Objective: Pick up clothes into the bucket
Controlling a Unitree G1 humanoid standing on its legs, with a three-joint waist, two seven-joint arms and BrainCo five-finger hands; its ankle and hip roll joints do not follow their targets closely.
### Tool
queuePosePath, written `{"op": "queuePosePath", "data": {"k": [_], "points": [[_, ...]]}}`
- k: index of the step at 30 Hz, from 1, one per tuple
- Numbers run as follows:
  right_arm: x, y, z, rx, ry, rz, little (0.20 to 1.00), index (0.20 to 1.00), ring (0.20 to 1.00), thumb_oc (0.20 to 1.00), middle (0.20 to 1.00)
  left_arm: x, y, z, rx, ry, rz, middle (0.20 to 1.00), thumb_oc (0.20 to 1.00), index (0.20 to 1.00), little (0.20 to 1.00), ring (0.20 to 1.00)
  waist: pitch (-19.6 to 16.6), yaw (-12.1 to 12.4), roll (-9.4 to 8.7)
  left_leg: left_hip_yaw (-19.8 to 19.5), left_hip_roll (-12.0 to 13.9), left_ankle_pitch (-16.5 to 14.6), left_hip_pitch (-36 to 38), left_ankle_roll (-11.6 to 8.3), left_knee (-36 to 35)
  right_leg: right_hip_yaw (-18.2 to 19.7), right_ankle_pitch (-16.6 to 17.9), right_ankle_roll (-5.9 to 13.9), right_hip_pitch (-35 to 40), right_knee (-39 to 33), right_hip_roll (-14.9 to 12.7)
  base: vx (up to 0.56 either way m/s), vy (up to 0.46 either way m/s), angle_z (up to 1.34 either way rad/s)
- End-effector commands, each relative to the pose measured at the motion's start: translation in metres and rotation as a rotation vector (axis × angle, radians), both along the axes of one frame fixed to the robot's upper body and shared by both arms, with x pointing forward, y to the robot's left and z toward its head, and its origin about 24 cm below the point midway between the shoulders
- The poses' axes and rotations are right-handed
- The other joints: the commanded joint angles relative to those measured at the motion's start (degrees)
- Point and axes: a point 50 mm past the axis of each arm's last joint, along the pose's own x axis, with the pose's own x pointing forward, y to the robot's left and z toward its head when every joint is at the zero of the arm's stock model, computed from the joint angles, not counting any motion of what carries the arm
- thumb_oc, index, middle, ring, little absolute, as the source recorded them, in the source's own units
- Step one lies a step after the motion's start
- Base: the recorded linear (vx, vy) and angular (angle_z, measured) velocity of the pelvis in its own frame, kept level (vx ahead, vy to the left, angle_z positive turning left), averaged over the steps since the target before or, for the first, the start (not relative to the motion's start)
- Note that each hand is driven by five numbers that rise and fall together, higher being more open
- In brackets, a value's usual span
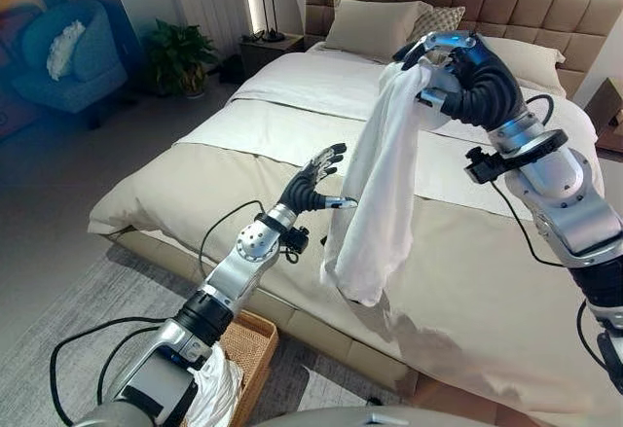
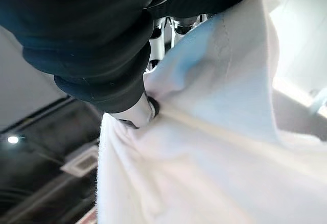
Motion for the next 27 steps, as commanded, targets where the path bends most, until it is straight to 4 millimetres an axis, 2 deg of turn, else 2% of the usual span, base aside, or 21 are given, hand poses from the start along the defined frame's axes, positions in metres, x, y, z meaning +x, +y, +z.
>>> {"op": "queuePosePath", "data": {"k": [1, 6, 9, 12, 15, 18, 22, 24, 25, 27], "points": [[-0.014, 0.014, 0.03, 0.086, -0.102, 0.165, 0.2, 0.2, 0.2, 0.2, 0.2, 0.014, -0.023, 0.022, -0.01, -0.054, -0.068, 1.0, 1.0, 1.0, 1.0, 1.0, -3.2, 0.5, -3.01, -1.5, -1.6, -5.6, -2.0, 0.79, 4.5, -1.8, -1.6, 2.81, -2.6, 5.3, -2.3, 0.0, 0.0, 0.0], [-0.022, 0.025, 0.029, 0.111, -0.061, 0.281, 0.2, 0.2, 0.2, 0.2, 0.2, 0.014, -0.041, 0.027, 0.005, -0.066, -0.115, 1.0, 1.0, 1.0, 1.0, 1.0, -2.7, 0.1, -3.16, -1.6, -1.8, -5.5, -2.2, 0.85, 4.8, -1.9, -1.7, 2.82, -2.6, 5.7, -2.4, 0.0, 0.0, 0.0], [-0.025, 0.028, 0.03, 0.13, -0.052, 0.321, 0.2, 0.2, 0.2, 0.2, 0.2, 0.011, -0.054, 0.025, -0.049, -0.013, -0.164, 1.0, 1.0, 1.0, 1.0, 1.0, -2.7, 0.0, -3.14, -1.6, -1.9, -5.6, -2.2, 0.91, 5.0, -1.9, -1.8, 2.83, -2.5, 5.8, -2.5, 0.0, 0.0, 0.0], [-0.026, 0.033, 0.031, 0.141, -0.041, 0.352, 0.2, 0.2, 0.2, 0.2, 0.2, 0.004, -0.07, 0.022, -0.144, 0.1, -0.267, 1.0, 1.0, 1.0, 1.0, 1.0, -2.5, -0.5, -2.86, -1.6, -1.9, -6.1, -1.8, 0.9, 5.1, -1.8, -2.1, 2.9, -2.3, 5.9, -2.5, 0.0, 0.0, 0.0], [-0.028, 0.037, 0.032, 0.132, -0.025, 0.388, 0.2, 0.2, 0.2, 0.2, 0.2, -0.009, -0.083, 0.02, -0.245, 0.255, -0.452, 1.0, 1.0, 1.0, 1.0, 1.0, -2.6, -1.1, -2.61, -1.5, -1.8, -6.2, -1.7, 0.79, 5.2, -1.7, -2.0, 2.99, -2.3, 5.8, -2.5, 0.01, 0.003, 0.0], [-0.026, 0.041, 0.031, 0.111, -0.009, 0.405, 0.2, 0.2, 0.2, 0.2, 0.2, -0.022, -0.087, 0.012, -0.284, 0.401, -0.598, 1.0, 1.0, 1.0, 1.0, 1.0, -2.8, -1.6, -2.45, -1.2, -1.7, -6.2, -1.6, 0.63, 5.1, -1.5, -2.0, 3.13, -2.5, 5.7, -2.4, 0.0, 0.0, 0.0], [-0.023, 0.044, 0.028, 0.082, 0.007, 0.403, 0.2, 0.2, 0.2, 0.2, 0.2, -0.034, -0.082, -0.002, -0.327, 0.535, -0.682, 1.0, 1.0, 1.0, 1.0, 1.0, -2.9, -1.9, -2.3, -1.0, -1.7, -6.3, -1.5, 0.55, 5.1, -1.2, -1.8, 3.21, -2.6, 5.7, -2.4, 0.0, 0.0, 0.0], [-0.021, 0.043, 0.026, 0.065, 0.002, 0.384, 0.2, 0.2, 0.2, 0.2, 0.2, -0.037, -0.079, -0.009, -0.379, 0.583, -0.687, 0.715, 0.715, 0.715, 0.715, 0.715, -2.9, -1.9, -2.36, -0.9, -1.8, -6.4, -1.5, 0.56, 5.2, -1.2, -1.8, 3.23, -2.7, 5.8, -2.5, 0.0, 0.0, 0.0], [-0.019, 0.041, 0.025, 0.064, 0.002, 0.368, 0.2, 0.2, 0.2, 0.2, 0.2, -0.038, -0.076, -0.012, -0.414, 0.606, -0.682, 0.2, 0.2, 0.2, 0.2, 0.2, -2.9, -1.8, -2.45, -0.9, -1.8, -6.5, -1.6, 0.6, 5.3, -1.1, -1.8, 3.22, -2.7, 5.8, -2.5, 0.0, 0.0, 0.0], [-0.016, 0.038, 0.024, 0.061, -0.003, 0.339, 0.2, 0.2, 0.2, 0.2, 0.2, -0.04, -0.073, -0.017, -0.479, 0.637, -0.675, 0.2, 0.2, 0.2, 0.2, 0.2, -2.8, -1.6, -2.64, -0.9, -1.8, -6.5, -1.7, 0.69, 5.4, -1.0, -1.8, 3.17, -2.8, 5.9, -2.5, 0.0, 0.0, 0.0]]}}
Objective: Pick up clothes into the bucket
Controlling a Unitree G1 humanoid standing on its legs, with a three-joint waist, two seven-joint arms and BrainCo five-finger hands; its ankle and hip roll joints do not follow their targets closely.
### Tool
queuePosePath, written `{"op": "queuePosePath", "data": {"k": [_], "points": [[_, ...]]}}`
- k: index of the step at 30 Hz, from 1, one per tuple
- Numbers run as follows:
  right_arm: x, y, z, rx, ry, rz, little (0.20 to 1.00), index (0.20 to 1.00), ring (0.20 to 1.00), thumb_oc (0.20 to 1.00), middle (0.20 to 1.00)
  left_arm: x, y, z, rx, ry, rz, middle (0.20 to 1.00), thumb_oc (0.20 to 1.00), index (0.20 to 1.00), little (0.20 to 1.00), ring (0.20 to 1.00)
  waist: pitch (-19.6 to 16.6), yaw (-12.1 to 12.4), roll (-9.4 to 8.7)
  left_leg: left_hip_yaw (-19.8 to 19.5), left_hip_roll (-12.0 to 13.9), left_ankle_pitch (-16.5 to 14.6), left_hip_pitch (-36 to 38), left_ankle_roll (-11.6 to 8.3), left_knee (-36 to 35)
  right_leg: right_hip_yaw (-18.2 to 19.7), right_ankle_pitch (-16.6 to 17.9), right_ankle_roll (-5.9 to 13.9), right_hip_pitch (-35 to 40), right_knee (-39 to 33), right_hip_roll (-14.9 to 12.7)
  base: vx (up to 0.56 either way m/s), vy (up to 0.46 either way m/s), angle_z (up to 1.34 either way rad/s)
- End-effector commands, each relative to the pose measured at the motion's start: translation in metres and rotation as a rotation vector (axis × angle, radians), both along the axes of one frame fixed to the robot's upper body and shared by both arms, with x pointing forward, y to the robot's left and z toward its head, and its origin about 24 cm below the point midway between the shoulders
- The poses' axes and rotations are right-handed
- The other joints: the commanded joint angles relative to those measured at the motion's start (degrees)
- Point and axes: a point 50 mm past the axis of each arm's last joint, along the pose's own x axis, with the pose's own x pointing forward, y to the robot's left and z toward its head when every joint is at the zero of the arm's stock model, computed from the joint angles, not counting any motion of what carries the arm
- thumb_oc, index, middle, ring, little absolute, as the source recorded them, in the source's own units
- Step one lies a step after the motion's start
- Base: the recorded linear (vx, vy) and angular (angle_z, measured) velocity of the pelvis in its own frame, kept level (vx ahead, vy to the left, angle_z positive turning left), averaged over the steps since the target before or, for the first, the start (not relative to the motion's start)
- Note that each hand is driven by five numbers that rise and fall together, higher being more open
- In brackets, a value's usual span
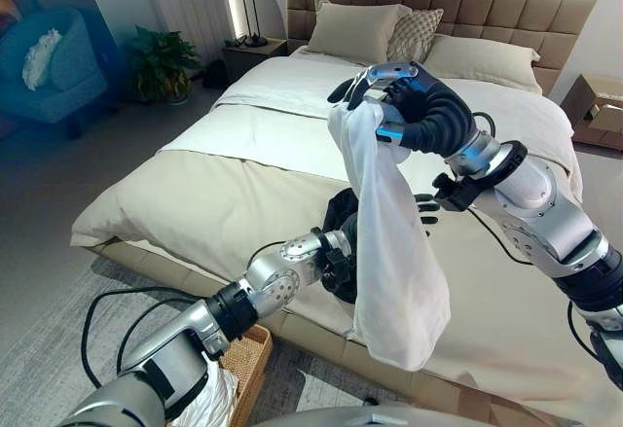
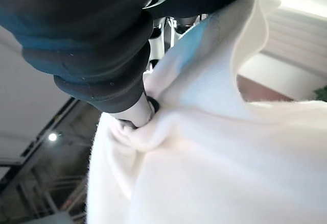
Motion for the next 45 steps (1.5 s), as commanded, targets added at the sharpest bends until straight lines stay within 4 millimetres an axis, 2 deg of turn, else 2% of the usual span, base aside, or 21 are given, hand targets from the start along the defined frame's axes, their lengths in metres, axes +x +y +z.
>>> {"op": "queuePosePath", "data": {"k": [1, 5, 6, 10, 19, 21, 23, 24, 25, 26, 27, 29, 30, 31, 32, 33, 38, 40, 41, 45], "points": [[-0.001, -0.002, 0.031, 0.069, -0.149, -0.006, 0.2, 0.2, 0.2, 0.2, 0.2, 0.0, -0.002, 0.003, -0.139, 0.069, -0.003, 0.2, 0.2, 0.2, 0.2, 0.2, -2.5, 1.5, -2.42, -1.2, -1.8, -6.6, -1.8, 0.75, 5.5, -1.0, -1.6, 2.86, -2.6, 5.8, -2.4, 0.0, 0.0, 0.0], [0.004, -0.012, 0.028, 0.082, -0.149, -0.073, 0.2, 0.2, 0.2, 0.2, 0.2, 0.001, 0.007, 0.0, -0.205, 0.111, 0.055, 0.2, 0.2, 0.2, 0.2, 0.2, -2.3, 2.0, -2.67, -1.3, -1.9, -6.7, -2.1, 0.94, 5.7, -1.1, -1.6, 2.82, -2.7, 5.9, -2.6, 0.0, 0.0, 0.0], [0.011, -0.023, 0.024, 0.103, -0.144, -0.151, 0.2, 0.2, 0.2, 0.2, 0.2, 0.003, 0.016, -0.002, -0.253, 0.128, 0.109, 0.2, 0.2, 0.2, 0.2, 0.2, -2.2, 2.4, -2.83, -1.4, -2.1, -6.9, -2.3, 1.13, 5.9, -1.1, -1.6, 2.84, -2.8, 6.1, -2.7, 0.0, 0.0, 0.0], [0.018, -0.035, 0.018, 0.117, -0.126, -0.225, 0.2, 0.2, 0.2, 0.2, 0.2, 0.005, 0.031, -0.004, -0.27, 0.127, 0.167, 0.2, 0.2, 0.2, 0.2, 0.2, -2.2, 2.9, -2.88, -1.6, -2.3, -7.0, -2.4, 1.31, 5.9, -1.0, -1.6, 2.83, -3.0, 6.1, -2.8, 0.0, 0.0, 0.0], [0.033, -0.068, -0.008, 0.149, -0.041, -0.424, 0.2, 0.2, 0.2, 0.2, 0.2, 0.019, 0.095, -0.002, -0.252, 0.042, 0.402, 0.2, 0.2, 0.2, 0.2, 0.2, -1.8, 4.5, -2.46, -2.1, -2.9, -7.2, -2.7, 1.53, 6.3, -1.3, -1.5, 2.87, -3.0, 6.2, -3.3, 0.0, 0.0, 0.0], [0.034, -0.07, -0.01, 0.153, -0.035, -0.437, 0.2, 0.2, 0.2, 0.2, 0.2, 0.02, 0.101, -0.002, -0.248, 0.038, 0.422, 0.2, 0.2, 0.2, 0.2, 0.2, -1.7, 4.6, -2.4, -2.1, -2.9, -7.3, -2.7, 1.55, 6.4, -1.3, -1.5, 2.88, -3.0, 6.2, -3.3, 0.0, 0.0, 0.0], [0.037, -0.08, -0.019, 0.147, -0.01, -0.494, 0.2, 0.2, 0.2, 0.2, 0.2, 0.023, 0.125, 0.002, -0.234, -0.009, 0.516, 0.2, 0.2, 0.2, 0.2, 0.2, -1.7, 5.0, -2.12, -2.3, -3.1, -7.3, -2.7, 1.61, 6.4, -1.5, -1.6, 2.88, -2.9, 6.1, -3.4, 0.01, 0.005, 0.02], [0.037, -0.082, -0.022, 0.148, -0.001, -0.505, 0.263, 0.263, 0.263, 0.263, 0.263, 0.025, 0.134, 0.005, -0.225, -0.032, 0.552, 0.2, 0.2, 0.2, 0.2, 0.2, -1.7, 5.2, -2.07, -2.5, -3.2, -7.3, -2.7, 1.62, 6.4, -1.5, -1.6, 2.87, -2.8, 6.1, -3.4, 0.0, 0.0, 0.0], [0.038, -0.085, -0.027, 0.146, 0.01, -0.524, 0.263, 0.263, 0.263, 0.263, 0.263, 0.025, 0.142, 0.005, -0.218, -0.041, 0.584, 0.2, 0.2, 0.2, 0.2, 0.2, -1.6, 5.4, -1.96, -2.6, -3.2, -7.3, -2.7, 1.63, 6.5, -1.6, -1.7, 2.84, -2.8, 6.1, -3.5, 0.0, 0.0, 0.0], [0.038, -0.087, -0.031, 0.137, 0.019, -0.539, 0.884, 0.884, 0.884, 0.884, 0.884, 0.026, 0.151, 0.007, -0.204, -0.059, 0.624, 0.2, 0.2, 0.2, 0.2, 0.2, -1.5, 5.4, -1.83, -2.7, -3.3, -7.3, -2.8, 1.64, 6.6, -1.7, -1.7, 2.82, -2.7, 6.2, -3.5, 0.0, 0.0, 0.0], [0.038, -0.088, -0.034, 0.129, 0.026, -0.551, 1.0, 1.0, 1.0, 1.0, 1.0, 0.027, 0.158, 0.008, -0.189, -0.072, 0.654, 0.2, 0.2, 0.2, 0.2, 0.2, -1.4, 5.5, -1.7, -2.8, -3.4, -7.3, -2.8, 1.64, 6.6, -1.8, -1.7, 2.79, -2.7, 6.2, -3.5, 0.0, 0.0, 0.0], [0.037, -0.09, -0.039, 0.132, 0.045, -0.56, 1.0, 1.0, 1.0, 1.0, 1.0, 0.027, 0.166, 0.009, -0.157, -0.099, 0.683, 0.2, 0.2, 0.2, 0.2, 0.2, -1.4, 5.6, -1.6, -2.9, -3.5, -7.3, -2.9, 1.65, 6.6, -1.9, -1.8, 2.78, -2.6, 6.2, -3.6, 0.0, 0.0, 0.0], [0.036, -0.095, -0.051, 0.114, 0.083, -0.581, 1.0, 1.0, 1.0, 1.0, 1.0, 0.027, 0.19, 0.016, -0.069, -0.17, 0.77, 0.2, 0.2, 0.2, 0.2, 0.2, -1.3, 5.9, -1.27, -3.1, -3.6, -7.2, -3.0, 1.62, 6.6, -2.2, -1.8, 2.77, -2.5, 6.2, -3.8, 0.0, 0.0, 0.0], [0.035, -0.099, -0.055, 0.105, 0.098, -0.598, 1.0, 1.0, 1.0, 1.0, 1.0, 0.027, 0.205, 0.021, 0.02, -0.232, 0.815, 0.2, 0.2, 0.2, 0.2, 0.2, -1.2, 6.0, -1.05, -3.2, -3.7, -7.1, -3.0, 1.62, 6.5, -2.3, -1.8, 2.78, -2.5, 6.1, -3.9, 0.0, 0.0, 0.0], [0.035, -0.099, -0.056, 0.106, 0.099, -0.598, 1.0, 1.0, 1.0, 1.0, 1.0, 0.027, 0.205, 0.021, 0.022, -0.232, 0.815, 0.2, 0.2, 0.2, 0.2, 0.2, -1.2, 6.0, -1.11, -3.2, -3.7, -7.1, -3.0, 1.62, 6.5, -2.3, -1.8, 2.78, -2.5, 6.1, -3.9, 0.0, 0.0, 0.0], [0.033, -0.106, -0.068, 0.083, 0.146, -0.629, 1.0, 1.0, 1.0, 1.0, 1.0, 0.023, 0.228, 0.033, 0.172, -0.329, 0.864, 0.2, 0.2, 0.2, 0.2, 0.2, -0.9, 6.3, -0.77, -3.4, -3.8, -7.0, -3.1, 1.55, 6.6, -2.6, -1.7, 2.83, -2.5, 6.1, -4.0, 0.0, 0.0, 0.0], [0.024, -0.126, -0.097, 0.036, 0.261, -0.697, 1.0, 1.0, 1.0, 1.0, 1.0, 0.011, 0.273, 0.066, 0.587, -0.62, 0.988, 0.2, 0.2, 0.2, 0.2, 0.2, -0.1, 6.9, -0.24, -4.0, -4.1, -6.7, -3.6, 1.46, 6.8, -3.3, -1.7, 2.95, -2.6, 6.2, -4.3, -0.01, 0.012, 0.14], [0.02, -0.129, -0.102, 0.012, 0.275, -0.709, 1.0, 1.0, 1.0, 1.0, 1.0, 0.006, 0.279, 0.072, 0.605, -0.658, 1.023, 0.2, 0.2, 0.2, 0.2, 0.2, 0.0, 6.9, -0.24, -4.1, -4.2, -6.7, -3.8, 1.44, 6.8, -3.5, -1.8, 2.98, -2.7, 6.2, -4.4, 0.0, 0.013, 0.05], [0.015, -0.138, -0.113, 0.012, 0.32, -0.741, 1.0, 1.0, 1.0, 1.0, 1.0, -0.002, 0.294, 0.077, 0.675, -0.705, 1.096, 0.2, 0.2, 0.2, 0.2, 0.2, 0.4, 7.1, -0.18, -4.3, -4.3, -6.6, -4.0, 1.47, 6.8, -3.7, -1.8, 3.02, -2.7, 6.3, -4.6, 0.0, 0.014, 0.05], [0.006, -0.153, -0.138, 0.025, 0.424, -0.809, 1.0, 1.0, 1.0, 1.0, 1.0, -0.015, 0.318, 0.078, 0.768, -0.723, 1.23, 0.2, 0.2, 0.2, 0.2, 0.2, 1.6, 7.5, 0.1, -4.6, -4.6, -6.5, -4.9, 1.47, 7.1, -4.1, -1.7, 3.0, -3.5, 6.6, -4.8, -0.04, 0.024, 0.15]]}}
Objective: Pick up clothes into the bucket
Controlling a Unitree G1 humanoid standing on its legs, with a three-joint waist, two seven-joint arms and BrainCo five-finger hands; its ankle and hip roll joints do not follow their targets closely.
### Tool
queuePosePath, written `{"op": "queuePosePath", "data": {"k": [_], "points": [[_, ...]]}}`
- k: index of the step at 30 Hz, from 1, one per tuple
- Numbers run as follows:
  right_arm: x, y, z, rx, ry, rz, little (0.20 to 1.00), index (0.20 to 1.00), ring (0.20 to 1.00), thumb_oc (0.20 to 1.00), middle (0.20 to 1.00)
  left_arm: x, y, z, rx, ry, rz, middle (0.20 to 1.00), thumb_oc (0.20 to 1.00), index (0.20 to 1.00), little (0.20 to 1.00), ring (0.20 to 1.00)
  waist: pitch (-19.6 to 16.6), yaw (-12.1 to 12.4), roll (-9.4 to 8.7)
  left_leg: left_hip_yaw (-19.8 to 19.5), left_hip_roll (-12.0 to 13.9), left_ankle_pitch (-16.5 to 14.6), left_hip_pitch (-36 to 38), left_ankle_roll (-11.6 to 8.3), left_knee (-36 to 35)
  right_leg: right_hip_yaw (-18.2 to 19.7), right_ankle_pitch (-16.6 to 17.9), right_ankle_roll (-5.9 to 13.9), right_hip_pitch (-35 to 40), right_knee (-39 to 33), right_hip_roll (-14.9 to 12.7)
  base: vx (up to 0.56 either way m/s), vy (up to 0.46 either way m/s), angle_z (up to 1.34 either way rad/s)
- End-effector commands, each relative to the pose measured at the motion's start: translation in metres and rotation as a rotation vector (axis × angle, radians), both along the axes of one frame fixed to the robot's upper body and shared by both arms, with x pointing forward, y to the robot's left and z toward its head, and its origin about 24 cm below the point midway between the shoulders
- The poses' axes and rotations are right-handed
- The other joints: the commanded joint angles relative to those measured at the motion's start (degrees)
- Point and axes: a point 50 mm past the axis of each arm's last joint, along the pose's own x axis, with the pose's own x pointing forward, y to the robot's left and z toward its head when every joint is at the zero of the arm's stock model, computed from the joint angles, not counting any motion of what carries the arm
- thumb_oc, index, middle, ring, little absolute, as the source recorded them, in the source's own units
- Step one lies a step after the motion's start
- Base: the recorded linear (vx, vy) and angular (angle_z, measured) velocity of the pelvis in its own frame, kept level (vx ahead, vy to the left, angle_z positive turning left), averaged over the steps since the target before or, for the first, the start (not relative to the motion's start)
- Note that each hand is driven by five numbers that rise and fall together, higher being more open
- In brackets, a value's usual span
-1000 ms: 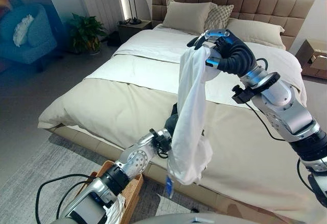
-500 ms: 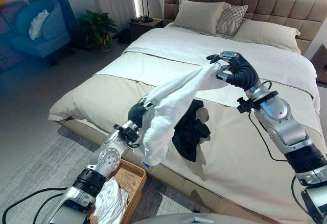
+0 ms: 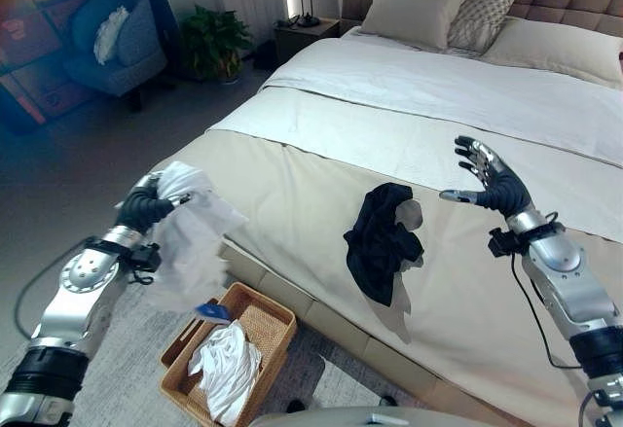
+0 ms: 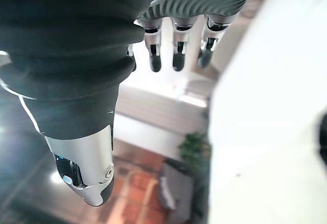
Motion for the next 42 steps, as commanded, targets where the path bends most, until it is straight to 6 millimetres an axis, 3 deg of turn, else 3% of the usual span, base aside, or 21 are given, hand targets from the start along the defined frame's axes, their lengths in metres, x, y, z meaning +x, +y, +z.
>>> {"op": "queuePosePath", "data": {"k": [1, 3, 4, 7, 8, 9, 10, 11, 14, 19, 23, 27, 33, 37, 42], "points": [[0.006, -0.003, 0.008, 0.026, -0.058, -0.026, 1.0, 1.0, 1.0, 1.0, 1.0, 0.002, 0.014, 0.044, 0.154, -0.193, 0.069, 0.2, 0.2, 0.2, 0.2, 0.2, -0.8, 0.8, -3.0, -1.3, -3.8, -6.4, -3.9, 1.29, 7.4, -0.8, -1.4, 2.95, -4.7, 7.7, -3.8, -0.06, 0.031, 0.1], [-0.002, -0.01, -0.021, 0.084, 0.018, -0.11, 1.0, 1.0, 1.0, 1.0, 1.0, -0.006, 0.024, 0.036, 0.215, -0.199, 0.18, 0.2, 0.2, 0.2, 0.2, 0.2, 0.6, 1.1, -3.16, -1.3, -3.9, -6.2, -5.0, 1.37, 7.8, -0.8, -1.3, 2.88, -5.6, 7.9, -3.8, -0.07, 0.025, 0.05], [-0.002, -0.01, -0.021, 0.083, 0.018, -0.11, 1.0, 1.0, 1.0, 1.0, 1.0, -0.007, 0.024, 0.036, 0.215, -0.199, 0.181, 0.2, 0.2, 0.2, 0.2, 0.2, 0.6, 1.1, -3.17, -1.3, -3.9, -6.2, -5.1, 1.38, 7.8, -0.8, -1.3, 2.88, -5.7, 8.0, -3.8, -0.07, 0.018, 0.02], [-0.01, -0.011, -0.051, 0.17, 0.074, -0.216, 1.0, 1.0, 1.0, 1.0, 1.0, -0.011, 0.03, 0.021, 0.274, -0.214, 0.32, 0.2, 0.2, 0.2, 0.2, 0.2, 2.0, 1.1, -3.53, -1.3, -3.9, -6.2, -6.7, 1.4, 8.4, -0.7, -1.2, 2.77, -7.0, 8.4, -3.8, -0.06, 0.022, 0.0], [-0.01, -0.011, -0.051, 0.17, 0.073, -0.216, 1.0, 1.0, 1.0, 1.0, 1.0, -0.011, 0.029, 0.021, 0.276, -0.216, 0.321, 0.2, 0.2, 0.2, 0.2, 0.2, 2.0, 1.1, -3.53, -1.3, -3.9, -6.3, -6.8, 1.41, 8.5, -0.7, -1.2, 2.78, -7.1, 8.5, -3.8, -0.07, 0.023, -0.02], [-0.017, -0.013, -0.071, 0.164, 0.119, -0.294, 1.0, 1.0, 1.0, 1.0, 1.0, -0.011, 0.033, 0.008, 0.344, -0.192, 0.405, 0.2, 0.2, 0.2, 0.2, 0.2, 2.9, 1.0, -3.79, -1.2, -4.0, -6.2, -7.8, 1.42, 8.9, -0.7, -1.3, 2.74, -7.9, 8.8, -3.7, -0.04, 0.018, -0.03], [-0.017, -0.013, -0.071, 0.163, 0.118, -0.294, 1.0, 1.0, 1.0, 1.0, 1.0, -0.011, 0.032, 0.008, 0.346, -0.192, 0.406, 0.2, 0.2, 0.2, 0.2, 0.2, 2.9, 1.0, -3.81, -1.2, -4.0, -6.2, -7.9, 1.42, 9.0, -0.6, -1.3, 2.74, -8.0, 8.9, -3.7, -0.09, 0.046, -0.03], [-0.027, -0.016, -0.092, 0.147, 0.187, -0.359, 1.0, 1.0, 1.0, 1.0, 1.0, -0.014, 0.036, -0.009, 0.357, -0.142, 0.459, 0.2, 0.2, 0.2, 0.2, 0.2, 3.9, 0.7, -4.08, -1.2, -3.9, -6.2, -9.0, 1.42, 9.5, -0.4, -1.3, 2.67, -9.2, 9.5, -3.5, -0.08, 0.038, -0.03], [-0.041, -0.023, -0.112, 0.047, 0.262, -0.424, 1.0, 1.0, 1.0, 1.0, 1.0, -0.017, 0.043, -0.026, 0.342, -0.089, 0.518, 0.2, 0.2, 0.2, 0.2, 0.2, 5.9, -0.1, -4.6, -1.2, -4.0, -6.3, -11.2, 1.47, 11.2, 0.1, -1.2, 2.62, -11.7, 11.0, -3.2, -0.1, 0.052, -0.03], [-0.072, -0.015, -0.157, 0.018, 0.419, -0.508, 1.0, 1.0, 1.0, 1.0, 1.0, -0.018, 0.047, -0.046, 0.319, -0.038, 0.594, 0.2, 0.2, 0.2, 0.2, 0.2, 10.8, -1.6, -6.01, -0.8, -3.5, -6.5, -16.4, 1.72, 15.3, 1.6, -1.3, 2.35, -17.3, 15.4, -2.9, -0.1, 0.055, -0.05], [-0.096, -0.002, -0.184, -0.062, 0.561, -0.439, 1.0, 1.0, 1.0, 1.0, 1.0, -0.012, 0.052, -0.052, 0.354, 0.001, 0.618, 0.2, 0.2, 0.2, 0.2, 0.2, 14.8, -3.2, -8.04, -0.3, -2.6, -6.3, -20.1, 1.66, 17.5, 1.9, -1.1, 2.35, -20.9, 17.4, -2.8, -0.07, 0.04, -0.11], [-0.1, -0.002, -0.187, -0.109, 0.583, -0.414, 1.0, 1.0, 1.0, 1.0, 1.0, 0.003, 0.054, -0.036, 0.391, -0.039, 0.617, 0.2, 0.2, 0.2, 0.2, 0.2, 17.5, -4.1, -9.7, -0.2, -2.2, -6.3, -24.1, 1.63, 19.7, 2.1, -0.6, 2.5, -24.5, 18.3, -3.2, -0.06, 0.018, -0.05], [-0.096, 0.001, -0.184, -0.099, 0.543, -0.411, 1.0, 1.0, 1.0, 1.0, 1.0, 0.021, 0.062, 0.008, 0.437, -0.177, 0.659, 0.2, 0.2, 0.2, 0.2, 0.2, 21.2, -5.0, -12.59, 0.0, -1.2, -7.8, -32.4, 1.46, 26.2, 3.4, 0.1, 2.44, -30.9, 20.1, -2.3, -0.07, -0.009, -0.08], [-0.083, 0.007, -0.177, -0.08, 0.484, -0.404, 1.0, 1.0, 1.0, 1.0, 1.0, 0.03, 0.067, 0.038, 0.436, -0.276, 0.692, 0.2, 0.2, 0.2, 0.2, 0.2, 23.1, -5.6, -15.04, -0.1, -0.2, -10.0, -39.0, 1.57, 32.7, 4.4, 0.3, 2.32, -36.2, 22.2, -0.9, -0.06, -0.02, -0.15], [-0.063, 0.015, -0.165, -0.049, 0.401, -0.387, 1.0, 1.0, 1.0, 1.0, 1.0, 0.041, 0.069, 0.076, 0.453, -0.374, 0.716, 0.2, 0.2, 0.2, 0.2, 0.2, 23.1, -6.5, -17.22, -0.6, 0.9, -11.6, -48.1, 1.48, 38.5, 4.7, 0.6, 2.44, -43.8, 24.1, 0.7, -0.06, -0.019, -0.12]]}}
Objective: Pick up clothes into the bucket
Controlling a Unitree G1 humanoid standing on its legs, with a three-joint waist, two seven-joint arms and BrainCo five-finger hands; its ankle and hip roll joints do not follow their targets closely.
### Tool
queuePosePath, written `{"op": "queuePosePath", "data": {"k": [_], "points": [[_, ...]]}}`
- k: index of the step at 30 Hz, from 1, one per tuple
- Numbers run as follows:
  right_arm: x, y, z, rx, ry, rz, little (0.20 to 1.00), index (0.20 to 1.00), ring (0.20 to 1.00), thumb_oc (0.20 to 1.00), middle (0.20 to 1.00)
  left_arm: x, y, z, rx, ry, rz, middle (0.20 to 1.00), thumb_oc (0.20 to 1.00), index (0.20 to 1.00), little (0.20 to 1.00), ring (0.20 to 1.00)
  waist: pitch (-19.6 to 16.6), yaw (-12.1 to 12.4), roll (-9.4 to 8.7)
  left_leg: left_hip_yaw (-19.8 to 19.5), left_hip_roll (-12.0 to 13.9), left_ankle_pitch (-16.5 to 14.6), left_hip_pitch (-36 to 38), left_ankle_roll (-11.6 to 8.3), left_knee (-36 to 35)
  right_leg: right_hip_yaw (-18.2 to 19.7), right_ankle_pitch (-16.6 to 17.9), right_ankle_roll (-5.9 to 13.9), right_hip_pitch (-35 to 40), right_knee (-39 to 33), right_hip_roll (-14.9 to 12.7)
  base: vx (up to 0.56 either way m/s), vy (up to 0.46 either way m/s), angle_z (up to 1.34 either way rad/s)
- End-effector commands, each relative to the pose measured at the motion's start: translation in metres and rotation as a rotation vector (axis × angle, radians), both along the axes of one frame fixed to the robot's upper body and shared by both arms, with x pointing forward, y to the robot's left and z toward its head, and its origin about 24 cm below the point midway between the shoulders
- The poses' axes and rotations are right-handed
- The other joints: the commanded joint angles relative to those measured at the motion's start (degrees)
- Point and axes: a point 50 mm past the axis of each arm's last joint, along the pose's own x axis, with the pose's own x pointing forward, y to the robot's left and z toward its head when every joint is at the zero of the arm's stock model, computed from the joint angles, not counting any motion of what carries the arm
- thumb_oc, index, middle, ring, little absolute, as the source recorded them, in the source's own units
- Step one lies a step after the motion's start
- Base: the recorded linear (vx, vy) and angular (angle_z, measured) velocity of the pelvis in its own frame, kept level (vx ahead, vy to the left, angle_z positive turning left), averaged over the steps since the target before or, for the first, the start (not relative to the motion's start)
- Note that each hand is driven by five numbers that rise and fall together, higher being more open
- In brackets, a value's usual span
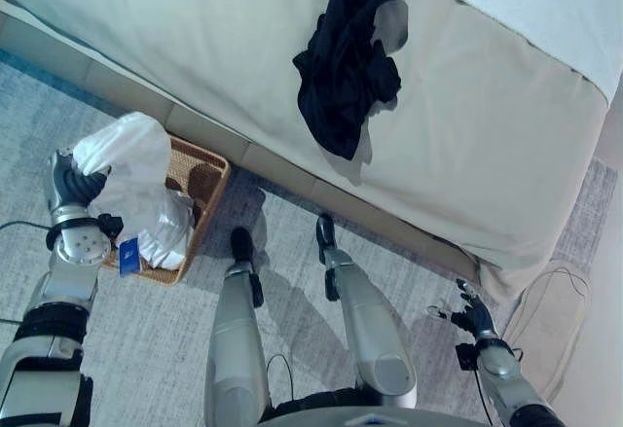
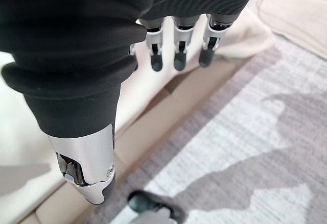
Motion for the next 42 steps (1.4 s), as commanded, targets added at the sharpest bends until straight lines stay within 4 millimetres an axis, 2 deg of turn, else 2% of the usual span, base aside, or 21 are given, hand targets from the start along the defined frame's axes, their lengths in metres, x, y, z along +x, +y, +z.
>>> {"op": "queuePosePath", "data": {"k": [1, 5, 6, 9, 10, 16, 17, 24, 30, 31, 32, 33, 34, 35, 36, 37, 40, 42], "points": [[0.016, 0.004, 0.013, -0.001, -0.095, 0.017, 1.0, 1.0, 1.0, 1.0, 1.0, -0.002, 0.022, 0.059, 0.098, -0.157, 0.067, 0.2, 0.2, 0.2, 0.2, 0.2, -0.3, -0.4, -5.14, -2.3, -2.3, -2.4, -3.3, 1.64, 4.2, -0.2, 1.9, 2.95, -2.3, 0.4, -2.3, -0.05, -0.035, 0.03], [0.033, 0.016, 0.022, 0.01, -0.144, 0.059, 1.0, 1.0, 1.0, 1.0, 1.0, 0.0, 0.029, 0.084, 0.133, -0.194, 0.115, 0.2, 0.2, 0.2, 0.2, 0.2, -0.3, -0.9, -7.47, -2.3, -0.7, -3.2, -7.9, 1.77, 6.9, -0.1, 3.1, 2.97, -5.9, -0.2, -0.7, -0.01, -0.044, -0.05], [0.036, 0.018, 0.024, 0.014, -0.154, 0.066, 1.0, 1.0, 1.0, 1.0, 1.0, 0.0, 0.031, 0.087, 0.139, -0.194, 0.123, 0.2, 0.2, 0.2, 0.2, 0.2, -0.3, -0.5, -7.52, -2.7, 0.0, -5.6, -7.5, 1.59, 7.5, -0.2, 1.7, 3.3, -5.3, -0.2, 0.0, 0.07, -0.02, -0.17], [0.039, 0.022, 0.026, 0.026, -0.171, 0.069, 1.0, 1.0, 1.0, 1.0, 1.0, -0.001, 0.032, 0.096, 0.144, -0.222, 0.136, 0.2, 0.2, 0.2, 0.2, 0.2, -0.3, -0.3, -8.17, -2.7, 0.6, -6.2, -9.1, 1.62, 8.5, -0.3, 2.4, 3.35, -6.3, -1.0, 0.6, 0.03, -0.028, -0.2], [0.039, 0.026, 0.025, 0.036, -0.173, 0.078, 1.0, 1.0, 1.0, 1.0, 1.0, -0.003, 0.034, 0.1, 0.144, -0.238, 0.15, 0.2, 0.2, 0.2, 0.2, 0.2, -0.3, -0.1, -8.9, -3.0, 1.0, -6.4, -9.9, 1.69, 8.8, -0.6, 3.0, 3.5, -6.5, -2.4, 1.0, 0.01, -0.04, -0.08], [0.038, 0.032, 0.023, 0.045, -0.162, 0.098, 1.0, 1.0, 1.0, 1.0, 1.0, -0.002, 0.037, 0.09, 0.149, -0.171, 0.177, 0.2, 0.2, 0.2, 0.2, 0.2, -0.3, 0.3, -9.28, -3.2, 1.1, -6.3, -10.7, 1.72, 8.2, -0.9, 3.8, 3.47, -6.5, -4.9, 1.2, 0.01, -0.015, 0.0], [0.038, 0.034, 0.023, 0.043, -0.16, 0.114, 1.0, 1.0, 1.0, 1.0, 1.0, -0.001, 0.04, 0.079, 0.114, -0.143, 0.198, 1.0, 1.0, 1.0, 1.0, 1.0, -0.3, 0.2, -9.37, -3.0, 1.1, -6.2, -10.2, 1.67, 7.6, -1.0, 3.7, 3.21, -6.3, -5.2, 1.2, 0.0, 0.005, 0.04], [0.039, 0.034, 0.024, 0.036, -0.157, 0.136, 1.0, 1.0, 1.0, 1.0, 1.0, -0.002, 0.054, 0.054, 0.025, -0.014, 0.274, 1.0, 1.0, 1.0, 1.0, 1.0, -0.3, 0.1, -9.07, -3.1, 0.3, -5.3, -9.4, 1.55, 6.3, -1.4, 3.4, 2.95, -5.6, -5.5, 0.7, 0.0, -0.01, 0.03], [0.046, 0.026, 0.044, -0.015, -0.23, 0.172, 1.0, 1.0, 1.0, 1.0, 1.0, -0.005, 0.058, 0.036, 0.028, 0.093, 0.299, 1.0, 1.0, 1.0, 1.0, 1.0, -0.3, 0.1, -8.29, -3.2, -0.4, -4.2, -8.6, 1.27, 4.4, -2.0, 3.4, 2.9, -5.0, -5.9, 0.1, -0.01, -0.015, 0.06], [0.056, 0.025, 0.063, -0.031, -0.313, 0.183, 1.0, 1.0, 1.0, 1.0, 1.0, -0.009, 0.062, 0.027, 0.013, 0.129, 0.317, 1.0, 1.0, 1.0, 1.0, 1.0, -0.3, 0.3, -8.09, -3.0, -0.5, -3.9, -8.1, 1.23, 3.8, -2.1, 3.5, 2.91, -4.7, -6.1, 0.0, -0.09, -0.027, 0.06], [0.062, 0.024, 0.078, -0.042, -0.377, 0.189, 1.0, 1.0, 1.0, 1.0, 1.0, -0.01, 0.063, 0.025, -0.001, 0.13, 0.326, 1.0, 1.0, 1.0, 1.0, 1.0, -0.3, -0.1, -8.27, -2.4, -1.0, -1.4, -9.2, 1.36, 3.0, -2.0, 5.2, 2.69, -5.9, -6.6, -0.7, -0.1, -0.031, 0.07], [0.066, 0.023, 0.087, -0.048, -0.421, 0.187, 1.0, 1.0, 1.0, 1.0, 1.0, -0.012, 0.063, 0.02, -0.011, 0.14, 0.332, 1.0, 1.0, 1.0, 1.0, 1.0, -0.3, 0.1, -7.99, -2.4, -1.1, -1.2, -8.8, 1.32, 2.4, -2.0, 5.1, 2.75, -5.7, -6.6, -0.8, -0.01, -0.016, 0.04], [0.067, 0.022, 0.094, -0.065, -0.449, 0.194, 1.0, 1.0, 1.0, 1.0, 1.0, -0.014, 0.064, 0.013, -0.018, 0.159, 0.337, 1.0, 1.0, 1.0, 1.0, 1.0, -0.3, 0.6, -7.37, -3.0, -0.8, -3.1, -7.0, 1.13, 2.3, -2.2, 3.5, 3.03, -4.1, -6.3, -0.5, 0.0, 0.0, 0.0], [0.074, 0.022, 0.111, -0.095, -0.522, 0.208, 1.0, 1.0, 1.0, 1.0, 1.0, -0.014, 0.062, 0.009, -0.026, 0.16, 0.335, 1.0, 1.0, 1.0, 1.0, 1.0, -0.3, 0.4, -7.32, -2.5, -1.5, -0.5, -8.2, 1.23, 1.2, -2.3, 5.0, 2.75, -5.5, -6.6, -1.2, 0.0, 0.0, 0.0], [0.073, 0.022, 0.111, -0.096, -0.521, 0.208, 1.0, 1.0, 1.0, 1.0, 1.0, -0.014, 0.062, 0.009, -0.026, 0.16, 0.335, 1.0, 1.0, 1.0, 1.0, 1.0, -0.3, 0.4, -7.29, -2.5, -1.5, -0.5, -8.1, 1.23, 1.2, -2.3, 4.9, 2.75, -5.4, -6.6, -1.2, -0.06, -0.03, 0.05], [0.08, 0.022, 0.138, -0.138, -0.635, 0.223, 1.0, 1.0, 1.0, 1.0, 1.0, -0.018, 0.06, -0.008, -0.045, 0.201, 0.346, 1.0, 1.0, 1.0, 1.0, 1.0, -0.3, 1.0, -6.09, -2.8, -1.9, 0.4, -6.7, 1.09, -0.9, -2.4, 4.6, 2.66, -4.9, -6.3, -1.7, 0.01, -0.008, 0.13], [0.088, 0.022, 0.191, -0.332, -0.826, 0.298, 1.0, 1.0, 1.0, 1.0, 1.0, -0.022, 0.049, -0.038, -0.078, 0.26, 0.322, 1.0, 1.0, 1.0, 1.0, 1.0, -0.3, 2.3, -3.66, -2.9, -2.7, 1.8, -4.2, 0.94, -4.0, -2.9, 3.9, 2.52, -3.5, -5.8, -2.7, 0.02, -0.009, 0.13], [0.095, 0.022, 0.213, -0.37, -0.906, 0.285, 1.0, 1.0, 1.0, 1.0, 1.0, -0.021, 0.036, -0.053, -0.117, 0.257, 0.284, 1.0, 1.0, 1.0, 1.0, 1.0, -0.3, 3.2, -1.63, -3.1, -3.4, 2.9, -2.7, 0.84, -6.5, -3.2, 3.5, 2.43, -2.9, -5.4, -3.5, 0.02, -0.011, 0.11]]}}
